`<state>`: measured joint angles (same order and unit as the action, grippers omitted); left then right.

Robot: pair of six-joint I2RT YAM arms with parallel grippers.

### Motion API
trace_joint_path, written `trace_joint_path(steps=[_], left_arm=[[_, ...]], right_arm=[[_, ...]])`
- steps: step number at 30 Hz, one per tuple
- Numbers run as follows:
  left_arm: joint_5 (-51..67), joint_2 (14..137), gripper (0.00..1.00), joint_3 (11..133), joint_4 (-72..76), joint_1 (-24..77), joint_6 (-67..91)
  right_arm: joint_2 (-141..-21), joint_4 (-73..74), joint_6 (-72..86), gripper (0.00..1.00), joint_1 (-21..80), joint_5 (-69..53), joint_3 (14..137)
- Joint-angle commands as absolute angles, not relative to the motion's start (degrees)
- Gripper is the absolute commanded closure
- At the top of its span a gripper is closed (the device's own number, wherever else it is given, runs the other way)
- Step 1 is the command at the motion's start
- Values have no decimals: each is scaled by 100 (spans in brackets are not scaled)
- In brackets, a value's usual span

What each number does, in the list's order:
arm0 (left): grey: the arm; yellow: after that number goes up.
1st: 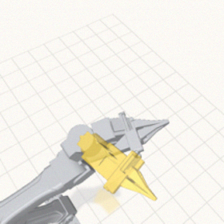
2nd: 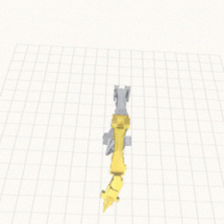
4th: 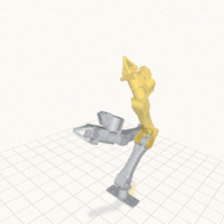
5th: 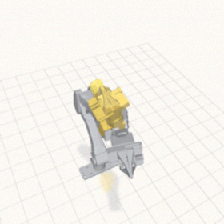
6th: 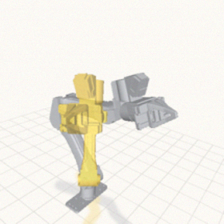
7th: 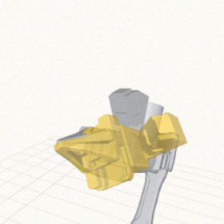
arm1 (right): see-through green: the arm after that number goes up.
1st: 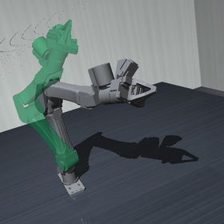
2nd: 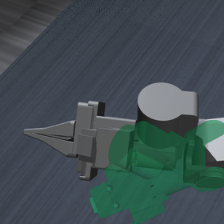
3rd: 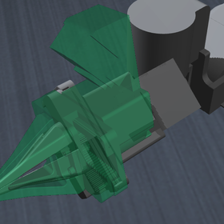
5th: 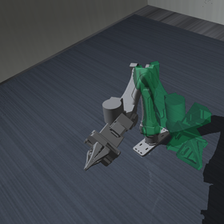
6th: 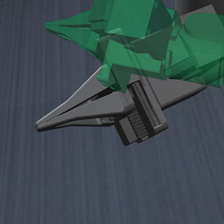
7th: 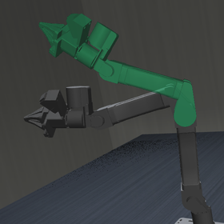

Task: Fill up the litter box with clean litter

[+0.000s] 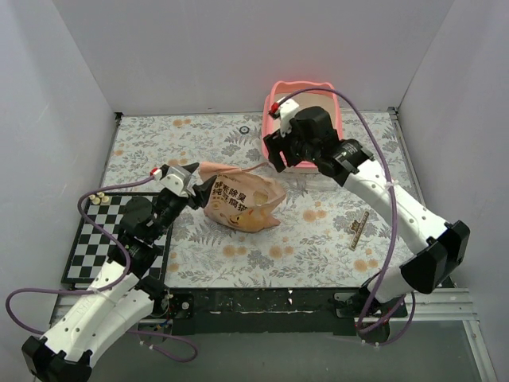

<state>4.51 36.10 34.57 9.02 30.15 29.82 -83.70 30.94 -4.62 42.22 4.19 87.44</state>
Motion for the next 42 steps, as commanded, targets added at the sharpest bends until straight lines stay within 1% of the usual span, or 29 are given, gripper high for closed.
trace_joint_path(steps=[1,3,5,14,16,19,23,26,31,34,36,38,40,41,42], left_arm=[[632,3559,42,3858,599,3015,3155],[685,3595,39,4095,405,3015,3313],[764,3586,38,4253,255,3015,3488],[835,3305,32,4464,26,3015,4156],[791,3392,29,4596,-324,3015,4332],[843,3585,28,4825,-720,3015,4552],[879,3560,28,4782,-809,3015,4658],[826,3437,27,4720,-791,3015,4658],[773,3340,27,4693,-835,3015,4597],[782,3331,26,4693,-879,3015,4605],[791,3331,27,4685,-888,3015,4605],[817,3349,26,4676,-888,3015,4623],[861,3366,26,4667,-879,3015,4649],[887,3375,26,4658,-879,3015,4667],[905,3384,26,4658,-879,3015,4684]], right_arm=[[-9086,2752,333,23,3499,765,9218],[-9569,2620,526,24,3271,782,9560],[-10061,2523,693,26,3121,782,9912],[-11811,2040,1327,28,2769,528,11038],[-12058,1925,1415,29,2760,440,11135],[-12339,1775,1503,30,2760,238,11127],[-12621,1618,1521,32,2760,53,11074],[-12700,1231,1459,35,2760,-315,10899],[-13042,1265,1257,48,2760,-904,11257],[-13227,1485,915,62,2760,-1256,11504],[-13201,1582,530,74,2760,-1466,11488],[-13123,1748,64,83,2751,-1766,11417],[-13052,1994,-516,96,2751,-1915,11365],[-13008,2100,-806,99,2742,-2012,11329],[-12921,2222,-1087,99,2725,-2143,11251]])
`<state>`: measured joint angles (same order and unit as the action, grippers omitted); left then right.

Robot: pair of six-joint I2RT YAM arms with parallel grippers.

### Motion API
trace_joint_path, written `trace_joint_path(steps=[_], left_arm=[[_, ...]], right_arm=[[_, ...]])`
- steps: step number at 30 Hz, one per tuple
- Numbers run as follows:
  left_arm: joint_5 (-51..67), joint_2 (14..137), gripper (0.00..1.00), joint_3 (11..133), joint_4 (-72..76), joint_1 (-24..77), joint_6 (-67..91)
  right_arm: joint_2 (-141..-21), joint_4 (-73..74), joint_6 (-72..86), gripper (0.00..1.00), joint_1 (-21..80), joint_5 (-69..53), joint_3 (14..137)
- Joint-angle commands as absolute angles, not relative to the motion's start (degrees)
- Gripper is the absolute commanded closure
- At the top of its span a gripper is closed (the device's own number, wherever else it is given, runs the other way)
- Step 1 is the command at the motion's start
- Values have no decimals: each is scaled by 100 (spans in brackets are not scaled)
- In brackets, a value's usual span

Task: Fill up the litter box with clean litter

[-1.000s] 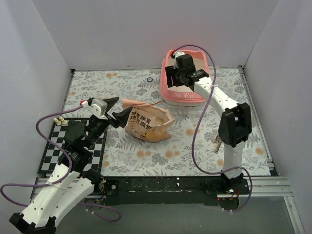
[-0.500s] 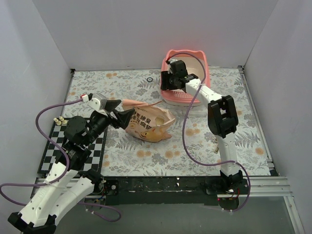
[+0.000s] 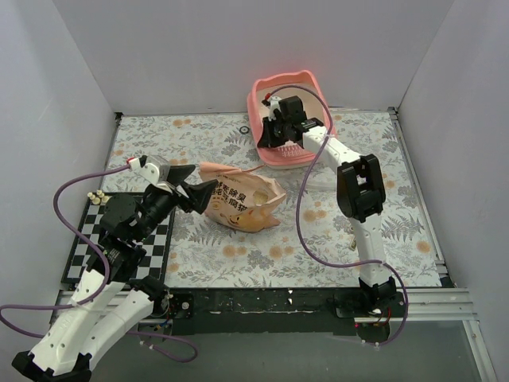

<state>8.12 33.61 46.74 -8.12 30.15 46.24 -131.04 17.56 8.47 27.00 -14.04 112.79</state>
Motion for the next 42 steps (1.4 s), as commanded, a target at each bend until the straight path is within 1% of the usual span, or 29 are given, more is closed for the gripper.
trace_joint_path(steps=[1,5,9,10,12,15,16,18,20,21,24,27,28,33,36,39,41,42], left_arm=[[923,3392,26,4650,-870,3015,4711],[1054,3410,25,4597,-800,3015,4834],[1230,3410,25,4579,-738,3015,4965],[1239,3401,25,4562,-738,3015,5027],[1300,3358,25,4518,-764,3015,5123],[1380,3287,25,4439,-765,3015,5194],[1389,3278,25,4438,-765,3015,5203],[1415,3261,25,4456,-756,3015,5186],[1424,3235,25,4465,-747,3015,5142],[1424,3217,24,4474,-756,3015,5124],[1415,3173,24,4474,-756,3015,5063],[1389,3094,24,4439,-765,3015,5045],[1371,3068,23,4421,-765,3015,5036],[1266,2936,21,4377,-817,3015,4940],[1274,2874,20,4324,-826,3015,4931],[1344,2830,19,4298,-861,3015,4992],[1336,2804,19,4298,-923,3015,5088],[1345,2804,19,4298,-940,3015,5106]], right_arm=[[-12807,2328,-1325,99,2707,-2310,11154],[-12393,2889,-2414,99,2558,-3259,10732],[-12253,4224,-3539,98,2496,-3752,10960],[-12078,4384,-3847,96,2496,-3849,10795],[-11735,4735,-4479,88,2496,-4191,10452],[-11304,4940,-4807,79,2505,-4377,10004],[-11155,4905,-4825,75,2514,-4342,9871],[-10961,4703,-4642,70,2522,-4211,9608],[-10811,4475,-4413,68,2557,-4096,9501],[-10741,4282,-4195,67,2575,-3913,9492],[-10591,4017,-3666,62,2575,-3499,9746],[-10407,3902,-3218,47,2575,-3261,9966],[-10337,3946,-3138,44,2575,-3191,10019],[-9766,3929,-2542,41,2575,-2375,9801],[-9134,3622,-1638,40,2566,-1445,9196],[-8457,3481,-663,36,2566,-1021,8379],[-8210,3769,-82,37,2531,-958,8052],[-8139,3953,182,40,2523,-810,7929]])
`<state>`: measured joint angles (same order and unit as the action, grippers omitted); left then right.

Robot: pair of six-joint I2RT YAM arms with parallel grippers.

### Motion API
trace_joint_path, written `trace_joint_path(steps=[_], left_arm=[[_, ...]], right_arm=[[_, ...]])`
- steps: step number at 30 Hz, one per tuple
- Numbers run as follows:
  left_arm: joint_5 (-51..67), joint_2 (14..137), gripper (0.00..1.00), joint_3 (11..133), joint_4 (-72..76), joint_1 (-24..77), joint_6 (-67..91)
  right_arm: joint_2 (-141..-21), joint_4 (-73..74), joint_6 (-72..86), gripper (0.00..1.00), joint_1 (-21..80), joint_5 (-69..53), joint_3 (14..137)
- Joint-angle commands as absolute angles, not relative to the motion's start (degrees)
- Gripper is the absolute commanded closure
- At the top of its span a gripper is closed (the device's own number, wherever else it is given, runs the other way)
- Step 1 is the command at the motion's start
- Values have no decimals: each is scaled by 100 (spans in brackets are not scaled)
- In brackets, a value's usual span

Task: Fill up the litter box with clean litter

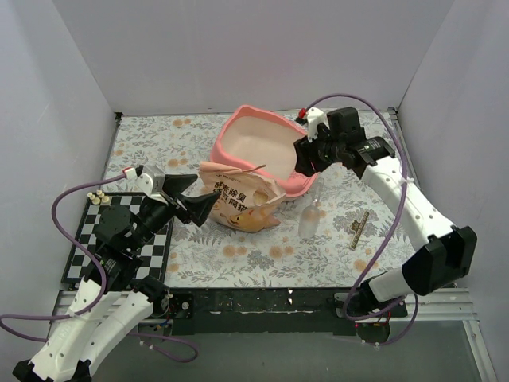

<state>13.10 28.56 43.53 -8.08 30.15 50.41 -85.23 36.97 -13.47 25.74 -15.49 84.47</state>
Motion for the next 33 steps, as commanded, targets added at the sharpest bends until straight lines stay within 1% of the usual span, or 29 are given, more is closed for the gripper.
trace_joint_path(steps=[1,3,4,6,8,11,16,23,33], left_arm=[[1380,2804,18,4315,-975,3015,5124],[1459,2839,17,4342,-1063,3015,5098],[1485,2874,17,4385,-1142,3015,5089],[1529,2944,15,4473,-1274,3015,5089],[1547,3040,13,4570,-1423,3015,5098],[1670,3172,11,4649,-1555,3015,5097],[1714,3243,2,4605,-1503,3015,5115],[1477,3375,2,4676,-1503,3015,5019],[1485,3638,2,4570,-1283,3015,5019]], right_arm=[[-8043,4094,489,42,2514,-626,7754],[-7675,4114,1060,46,2514,-318,7262],[-7455,4044,1333,46,2514,-195,6860],[-7033,3754,1729,46,2514,-27,6236],[-6699,3665,2142,46,2505,560,5794],[-6460,3507,2521,43,2487,949,5275],[-6811,3182,2856,38,2417,1133,4992],[-7400,2356,2962,37,2101,1257,4878],[-8472,1618,3015,40,1811,1178,5045]])
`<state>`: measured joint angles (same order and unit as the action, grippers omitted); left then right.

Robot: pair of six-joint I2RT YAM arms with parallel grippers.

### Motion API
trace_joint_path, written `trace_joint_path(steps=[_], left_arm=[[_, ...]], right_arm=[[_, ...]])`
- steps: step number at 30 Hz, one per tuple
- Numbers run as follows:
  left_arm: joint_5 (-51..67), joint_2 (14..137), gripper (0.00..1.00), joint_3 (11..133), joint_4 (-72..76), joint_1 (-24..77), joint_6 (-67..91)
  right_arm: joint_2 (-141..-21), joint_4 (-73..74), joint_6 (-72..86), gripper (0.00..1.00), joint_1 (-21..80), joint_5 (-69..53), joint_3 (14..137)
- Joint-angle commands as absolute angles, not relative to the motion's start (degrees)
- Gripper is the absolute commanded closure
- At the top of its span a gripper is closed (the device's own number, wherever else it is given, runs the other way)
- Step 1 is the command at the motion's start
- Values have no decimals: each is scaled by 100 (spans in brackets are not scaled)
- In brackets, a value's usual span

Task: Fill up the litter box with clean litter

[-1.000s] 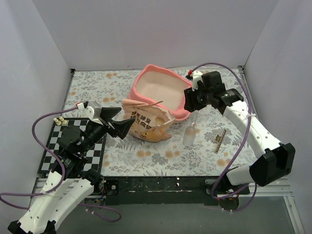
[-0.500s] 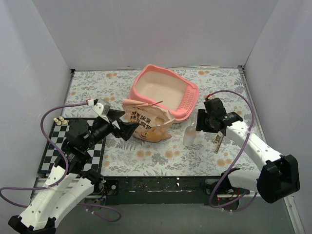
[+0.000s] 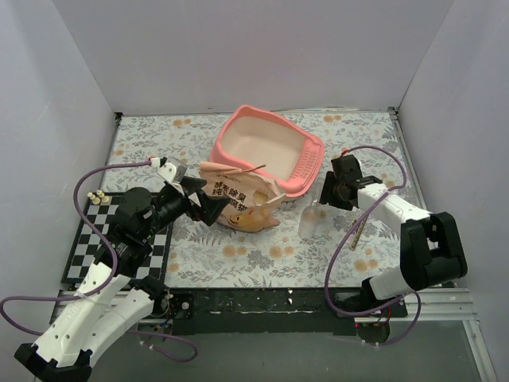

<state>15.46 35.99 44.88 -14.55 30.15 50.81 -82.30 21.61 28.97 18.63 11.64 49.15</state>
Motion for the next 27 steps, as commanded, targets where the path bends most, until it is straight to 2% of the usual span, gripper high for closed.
trace_joint_path(steps=[1,20,24,27], left_arm=[[1468,3665,2,4562,-1275,3015,5019],[1415,3814,2,4403,-1169,3015,4861],[1380,3780,2,4377,-1187,3015,4843],[1406,3744,2,4333,-1187,3015,4887]], right_arm=[[-8551,1548,3023,40,1811,1126,5054],[-9255,1345,3015,44,1793,967,5353],[-9369,1380,3041,50,1793,1037,5335],[-9439,1389,3024,62,1793,1072,5282]])
